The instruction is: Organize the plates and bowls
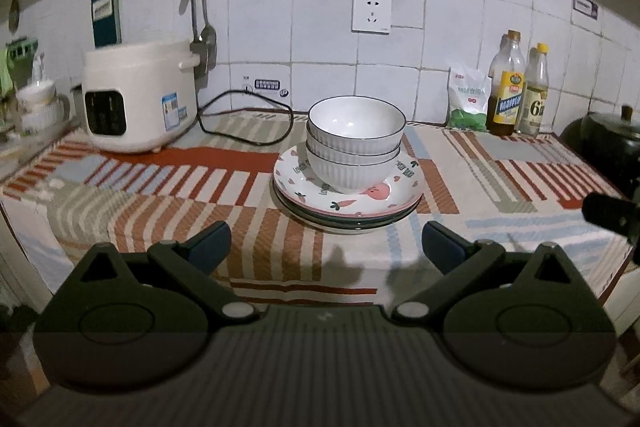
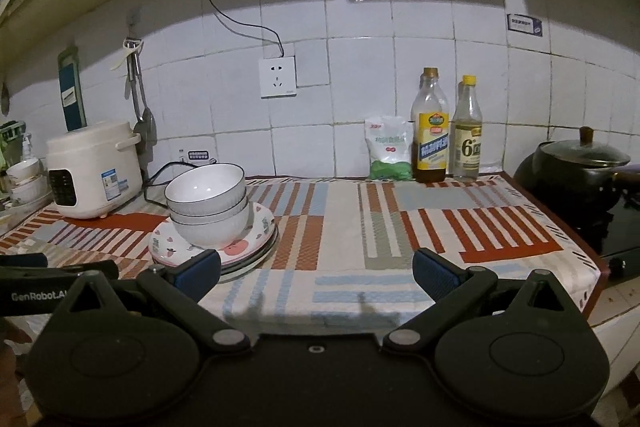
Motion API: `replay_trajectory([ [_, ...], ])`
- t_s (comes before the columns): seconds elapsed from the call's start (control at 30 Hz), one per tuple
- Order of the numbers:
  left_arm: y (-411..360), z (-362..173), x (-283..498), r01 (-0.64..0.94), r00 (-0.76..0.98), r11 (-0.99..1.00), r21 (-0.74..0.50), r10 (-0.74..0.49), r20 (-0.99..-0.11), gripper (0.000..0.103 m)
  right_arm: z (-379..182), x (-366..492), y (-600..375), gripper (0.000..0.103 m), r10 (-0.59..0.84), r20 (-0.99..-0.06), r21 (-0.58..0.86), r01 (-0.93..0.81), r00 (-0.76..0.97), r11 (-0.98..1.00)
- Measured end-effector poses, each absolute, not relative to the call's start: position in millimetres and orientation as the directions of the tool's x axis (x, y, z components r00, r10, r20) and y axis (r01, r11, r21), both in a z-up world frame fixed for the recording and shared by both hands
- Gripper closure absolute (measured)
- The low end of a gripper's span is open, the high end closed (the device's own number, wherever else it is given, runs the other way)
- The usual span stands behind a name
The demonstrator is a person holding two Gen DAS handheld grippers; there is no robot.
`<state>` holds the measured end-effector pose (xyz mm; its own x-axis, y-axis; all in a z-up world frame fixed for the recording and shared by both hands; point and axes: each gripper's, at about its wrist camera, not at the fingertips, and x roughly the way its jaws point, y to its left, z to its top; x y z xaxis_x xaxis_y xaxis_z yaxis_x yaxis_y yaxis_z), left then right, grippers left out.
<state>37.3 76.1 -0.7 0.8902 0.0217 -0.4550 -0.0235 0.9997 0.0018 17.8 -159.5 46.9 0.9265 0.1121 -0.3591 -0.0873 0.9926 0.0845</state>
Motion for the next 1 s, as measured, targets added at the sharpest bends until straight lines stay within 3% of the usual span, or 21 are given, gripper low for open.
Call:
replay_trajectory([
  [0.6, 65.1, -3.4, 24.4, -0.021, 0.921, 0.998, 0.060, 0.043, -0.388, 0.000, 43.2, 12.0, -152.9, 0.000, 0.073, -0.353, 0.043, -0.061, 0.933, 0.997],
  [1.0, 63.7, -7.5, 26.1, 0.017, 0.910, 0.999, 0.041, 0.001, -0.414, 0.000, 39.1, 10.4, -151.7, 0.000, 0.032, -0.349, 0.016, -0.028, 0.936, 0.999],
])
